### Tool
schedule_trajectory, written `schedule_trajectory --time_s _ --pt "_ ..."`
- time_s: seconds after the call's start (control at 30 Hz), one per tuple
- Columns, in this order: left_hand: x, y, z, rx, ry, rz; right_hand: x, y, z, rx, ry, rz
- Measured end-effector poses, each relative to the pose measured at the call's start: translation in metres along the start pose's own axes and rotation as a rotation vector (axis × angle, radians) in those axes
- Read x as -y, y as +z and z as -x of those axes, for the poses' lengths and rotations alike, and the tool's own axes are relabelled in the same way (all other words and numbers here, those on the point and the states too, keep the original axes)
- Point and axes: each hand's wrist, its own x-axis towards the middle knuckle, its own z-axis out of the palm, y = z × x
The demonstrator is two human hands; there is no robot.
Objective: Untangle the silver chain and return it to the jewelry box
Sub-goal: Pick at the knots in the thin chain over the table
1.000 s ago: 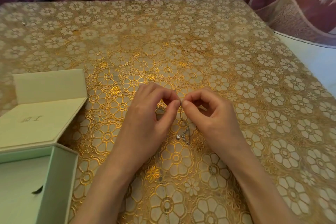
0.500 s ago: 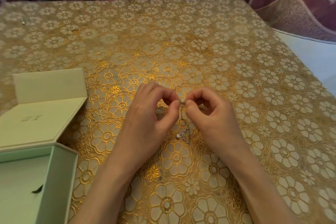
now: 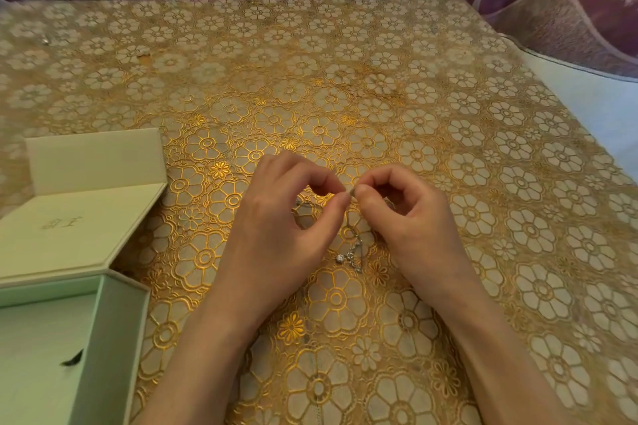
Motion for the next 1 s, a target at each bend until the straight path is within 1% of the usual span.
schedule_trajectory --time_s 0.3,0.57,0.73,1.0 --pt "0.0015 0.0005 -0.0006 0.015 0.017 -0.023 -0.0004 -0.0018 -0.001 0.016 0.026 -0.046" --pt "0.0012 0.0007 -0.0015 0.054 0.016 0.035 0.0006 -0.0023 -0.0009 -0.001 0.068 -0.065" --pt "-0.0005 0.0007 -0.0021 0.075 -0.012 0.119 0.0001 -0.0022 -0.0003 -0.007 0.067 -0.067" --pt "0.0028 0.0002 -0.0026 0.075 -0.043 0.179 0.0019 -0.0038 0.0005 0.036 0.043 -0.063"
